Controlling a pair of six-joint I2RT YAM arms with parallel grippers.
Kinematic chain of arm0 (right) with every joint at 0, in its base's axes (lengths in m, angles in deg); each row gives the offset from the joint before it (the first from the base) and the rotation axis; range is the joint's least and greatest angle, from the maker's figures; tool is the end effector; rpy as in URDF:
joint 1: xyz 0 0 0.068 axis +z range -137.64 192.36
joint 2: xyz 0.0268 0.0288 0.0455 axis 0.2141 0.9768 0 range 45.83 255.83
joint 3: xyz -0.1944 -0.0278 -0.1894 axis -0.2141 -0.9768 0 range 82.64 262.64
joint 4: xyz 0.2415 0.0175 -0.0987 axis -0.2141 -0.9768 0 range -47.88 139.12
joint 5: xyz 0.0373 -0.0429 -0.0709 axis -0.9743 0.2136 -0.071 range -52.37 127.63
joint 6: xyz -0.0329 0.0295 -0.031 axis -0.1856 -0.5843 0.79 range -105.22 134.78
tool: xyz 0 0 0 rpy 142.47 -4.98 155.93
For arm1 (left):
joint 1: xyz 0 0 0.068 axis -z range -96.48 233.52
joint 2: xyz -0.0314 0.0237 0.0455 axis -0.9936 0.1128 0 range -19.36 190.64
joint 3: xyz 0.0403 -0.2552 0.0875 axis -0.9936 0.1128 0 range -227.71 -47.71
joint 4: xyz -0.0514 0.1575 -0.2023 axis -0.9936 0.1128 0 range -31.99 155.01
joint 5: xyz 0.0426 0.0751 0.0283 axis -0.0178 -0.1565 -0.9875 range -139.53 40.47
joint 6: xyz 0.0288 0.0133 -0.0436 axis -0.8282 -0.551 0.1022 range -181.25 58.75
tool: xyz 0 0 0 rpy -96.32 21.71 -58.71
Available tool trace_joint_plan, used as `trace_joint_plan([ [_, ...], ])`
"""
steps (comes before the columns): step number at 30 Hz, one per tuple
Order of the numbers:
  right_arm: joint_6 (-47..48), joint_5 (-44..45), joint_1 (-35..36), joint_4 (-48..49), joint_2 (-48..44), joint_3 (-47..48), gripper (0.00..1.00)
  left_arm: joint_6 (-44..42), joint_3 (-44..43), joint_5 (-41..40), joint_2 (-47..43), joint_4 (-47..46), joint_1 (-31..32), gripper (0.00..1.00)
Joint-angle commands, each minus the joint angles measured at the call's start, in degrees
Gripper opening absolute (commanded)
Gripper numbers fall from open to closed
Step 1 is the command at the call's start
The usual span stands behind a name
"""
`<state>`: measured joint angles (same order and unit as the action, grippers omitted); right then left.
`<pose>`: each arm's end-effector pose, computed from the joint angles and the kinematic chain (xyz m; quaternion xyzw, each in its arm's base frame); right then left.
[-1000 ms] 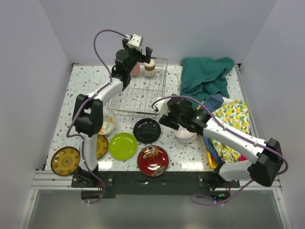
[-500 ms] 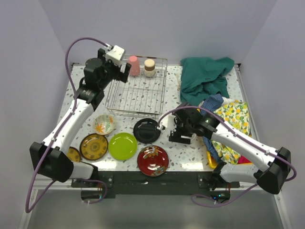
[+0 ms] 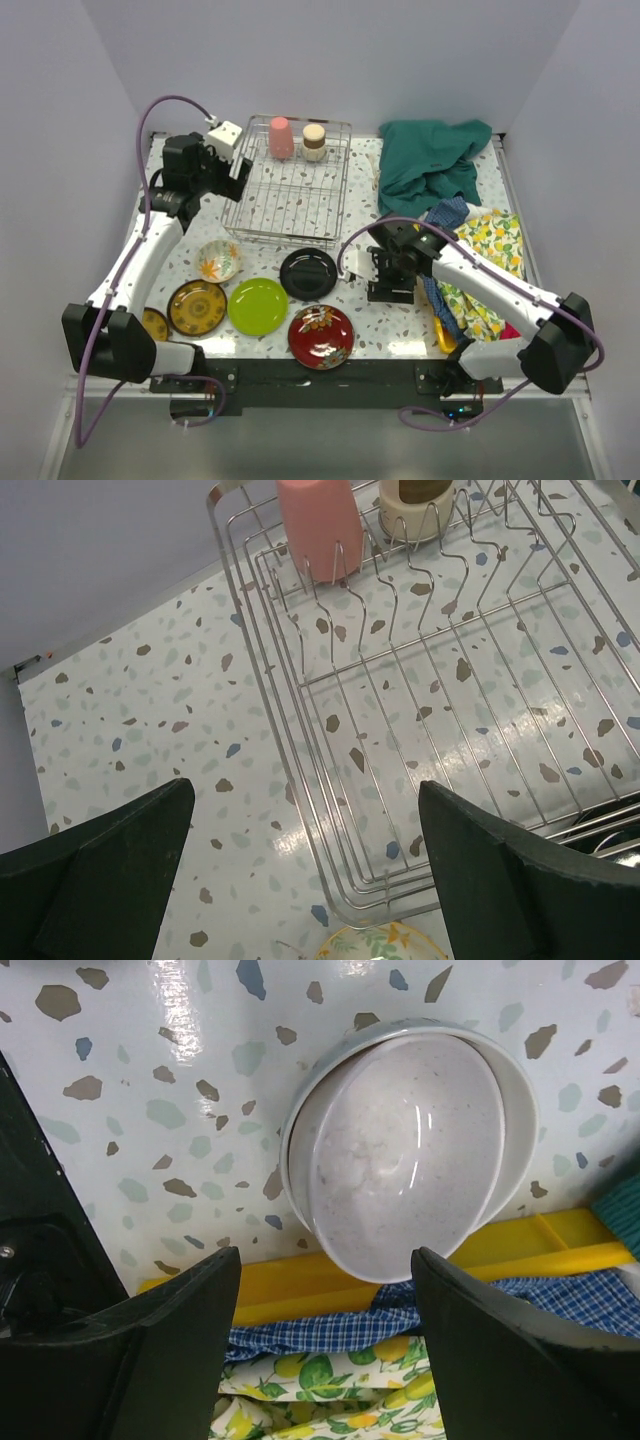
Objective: Load the mixed dishes into the dish rack
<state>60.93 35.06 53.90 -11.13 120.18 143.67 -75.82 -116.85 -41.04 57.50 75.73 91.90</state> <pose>0.1725 0.1550 0.2646 -0.6877 0.7115 0.0164 0.1436 0.3054 -0.0503 0.3501 0.2064 0.8184 -0.0337 0.5352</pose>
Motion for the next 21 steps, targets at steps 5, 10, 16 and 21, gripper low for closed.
trace_joint_plan([
  [5,2.8,-4.2,-1.3,-1.8,7.9,3.0,0.53,-0.3,-0.6,-0.9,-0.4,-1.9,-0.6,0.99],
  [10,3.7,-5.0,-1.3,-5.3,10.0,5.3,0.29,-0.1,1.6,-0.9,-1.2,-3.7,-0.9,0.99],
  [16,4.6,-5.4,-1.3,-10.4,10.8,8.4,0.0,1.0,8.0,-4.5,-3.2,-5.1,-1.3,0.99],
  [21,5.1,-6.8,-1.3,-16.3,11.5,14.1,0.0,4.0,10.4,-13.1,-3.7,-8.7,-3.4,0.99],
])
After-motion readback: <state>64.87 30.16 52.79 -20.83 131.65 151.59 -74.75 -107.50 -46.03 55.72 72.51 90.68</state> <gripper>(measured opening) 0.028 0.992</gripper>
